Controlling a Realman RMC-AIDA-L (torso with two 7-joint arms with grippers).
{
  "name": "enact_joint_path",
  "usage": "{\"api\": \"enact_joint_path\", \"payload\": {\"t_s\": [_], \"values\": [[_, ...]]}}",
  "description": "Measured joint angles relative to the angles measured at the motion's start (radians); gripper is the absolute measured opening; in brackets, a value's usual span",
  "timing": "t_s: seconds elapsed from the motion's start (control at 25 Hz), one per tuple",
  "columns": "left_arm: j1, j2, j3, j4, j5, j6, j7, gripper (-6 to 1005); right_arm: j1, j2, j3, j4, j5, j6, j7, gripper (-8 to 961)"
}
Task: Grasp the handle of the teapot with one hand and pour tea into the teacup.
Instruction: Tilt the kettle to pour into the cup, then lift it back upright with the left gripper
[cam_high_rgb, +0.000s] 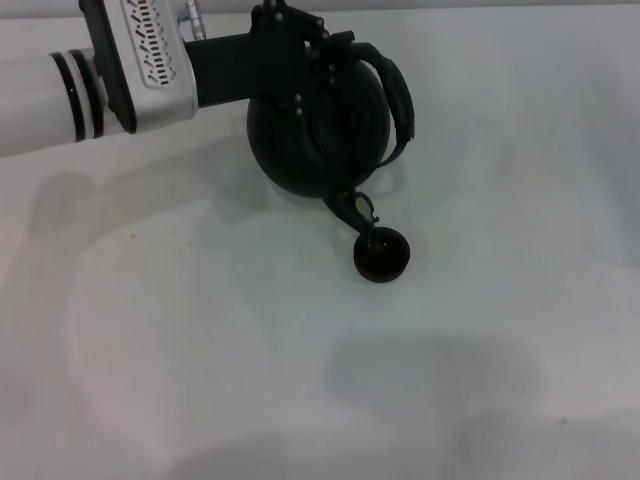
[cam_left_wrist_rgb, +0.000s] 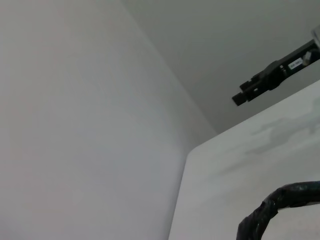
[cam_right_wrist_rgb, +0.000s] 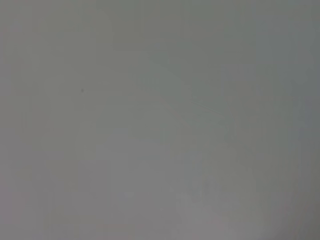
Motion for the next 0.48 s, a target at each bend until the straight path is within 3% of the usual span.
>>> {"api": "enact_joint_path", "payload": {"t_s": [0.32, 0.48], "values": [[0.051, -0.028, -0.173, 0.059, 0.204, -0.001, -0.055, 120, -0.001, 0.001, 0.001, 0.0, 0.0, -0.001, 0.0, 838], [0.054, -0.036, -0.19, 0.066, 0.24, -0.001, -0.063, 120, -0.001, 0.002, 0.001, 0.0, 0.0, -0.001, 0.0, 838]]}}
